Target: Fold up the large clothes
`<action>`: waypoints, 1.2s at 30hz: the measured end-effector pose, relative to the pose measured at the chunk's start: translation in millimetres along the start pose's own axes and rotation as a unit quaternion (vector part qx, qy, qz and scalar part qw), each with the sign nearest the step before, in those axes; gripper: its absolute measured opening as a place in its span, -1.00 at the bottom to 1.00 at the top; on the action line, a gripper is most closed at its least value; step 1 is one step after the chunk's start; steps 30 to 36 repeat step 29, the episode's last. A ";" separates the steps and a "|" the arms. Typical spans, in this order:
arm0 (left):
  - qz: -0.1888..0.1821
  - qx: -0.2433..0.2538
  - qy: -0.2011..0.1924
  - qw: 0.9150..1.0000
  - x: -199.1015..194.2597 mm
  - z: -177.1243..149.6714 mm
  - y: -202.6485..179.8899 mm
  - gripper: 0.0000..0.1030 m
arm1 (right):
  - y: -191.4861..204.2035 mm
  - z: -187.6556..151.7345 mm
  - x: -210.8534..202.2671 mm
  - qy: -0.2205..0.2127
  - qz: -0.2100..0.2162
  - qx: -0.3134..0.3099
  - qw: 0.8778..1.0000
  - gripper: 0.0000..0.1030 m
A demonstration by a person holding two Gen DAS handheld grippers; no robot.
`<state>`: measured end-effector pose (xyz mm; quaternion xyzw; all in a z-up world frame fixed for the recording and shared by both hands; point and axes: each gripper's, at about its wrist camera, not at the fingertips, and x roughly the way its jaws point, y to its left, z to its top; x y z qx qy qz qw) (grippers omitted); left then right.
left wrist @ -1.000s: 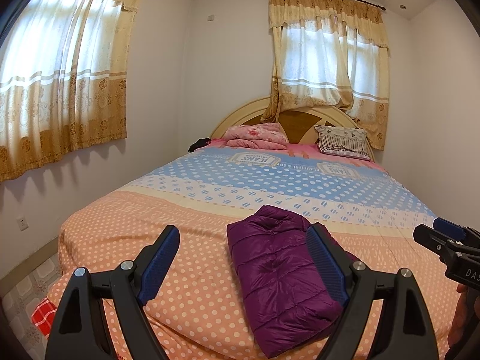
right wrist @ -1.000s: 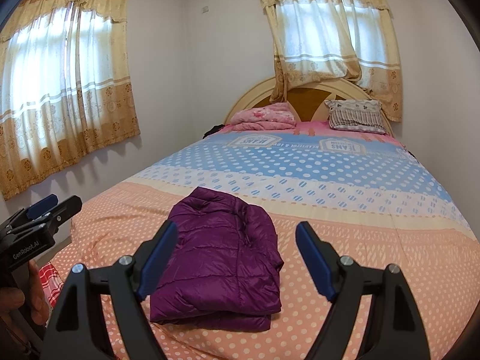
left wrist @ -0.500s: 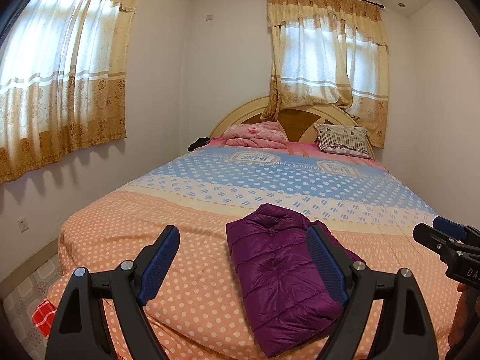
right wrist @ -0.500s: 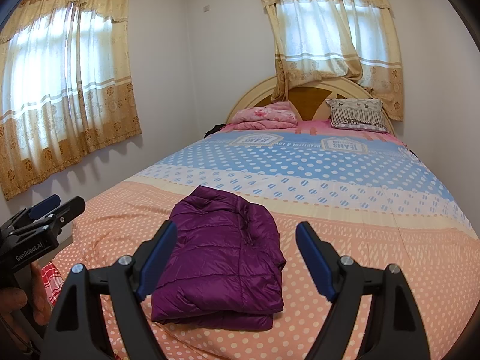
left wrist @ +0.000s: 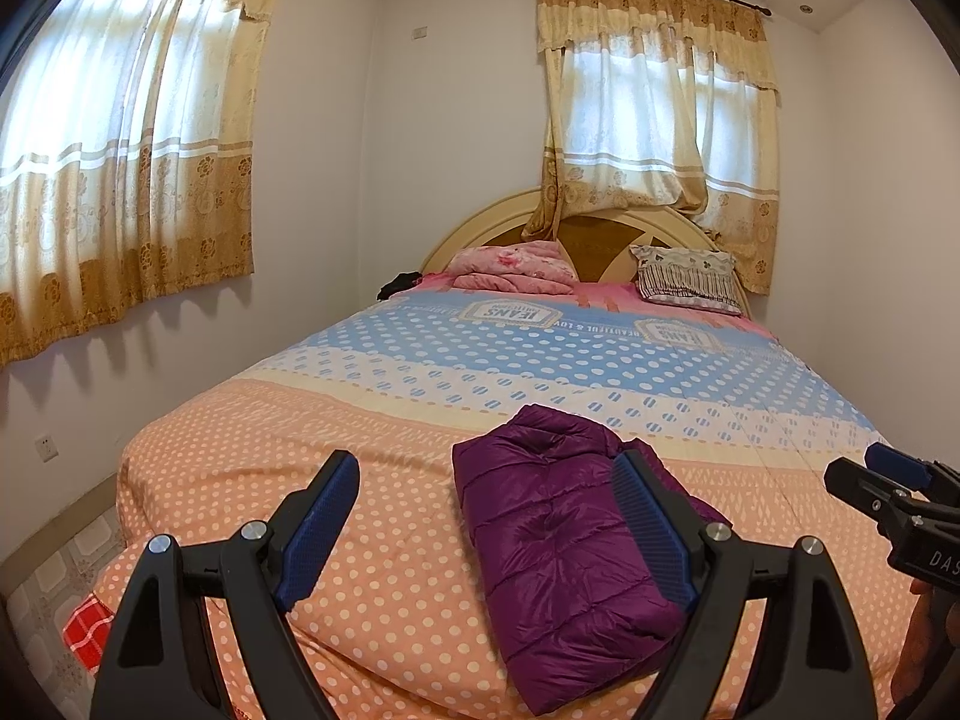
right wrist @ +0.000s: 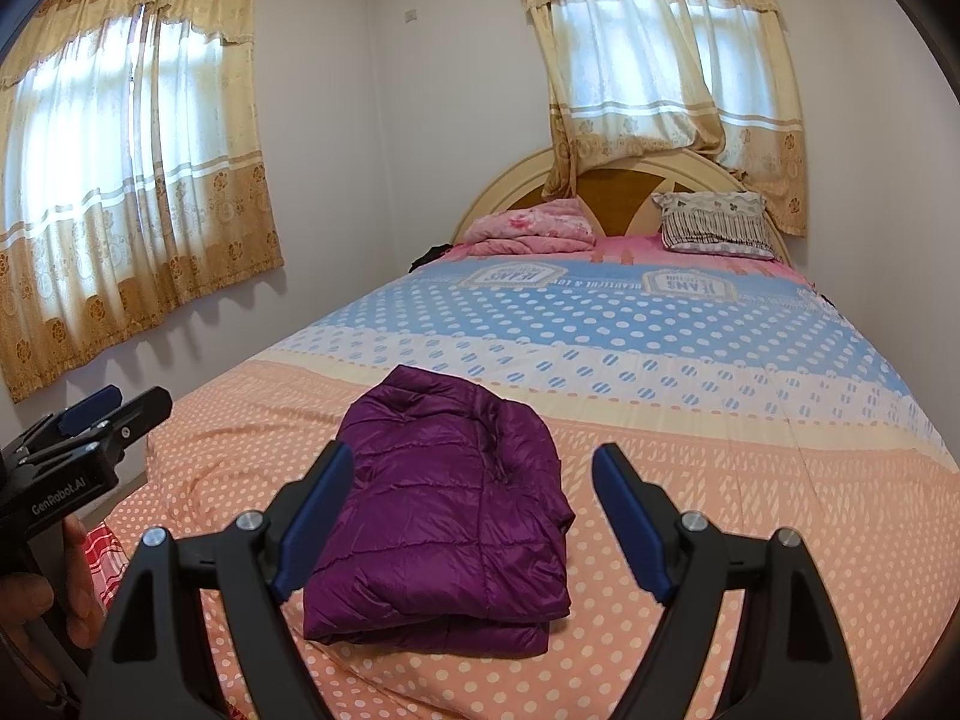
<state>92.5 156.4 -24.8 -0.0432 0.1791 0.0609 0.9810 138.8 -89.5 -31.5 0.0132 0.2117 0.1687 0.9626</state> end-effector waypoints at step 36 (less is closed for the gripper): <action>0.024 0.027 0.028 0.999 15.1 -8.7 -5.3 0.68 | -1.3 -4.9 0.0 0.006 0.002 -0.001 1.000 0.66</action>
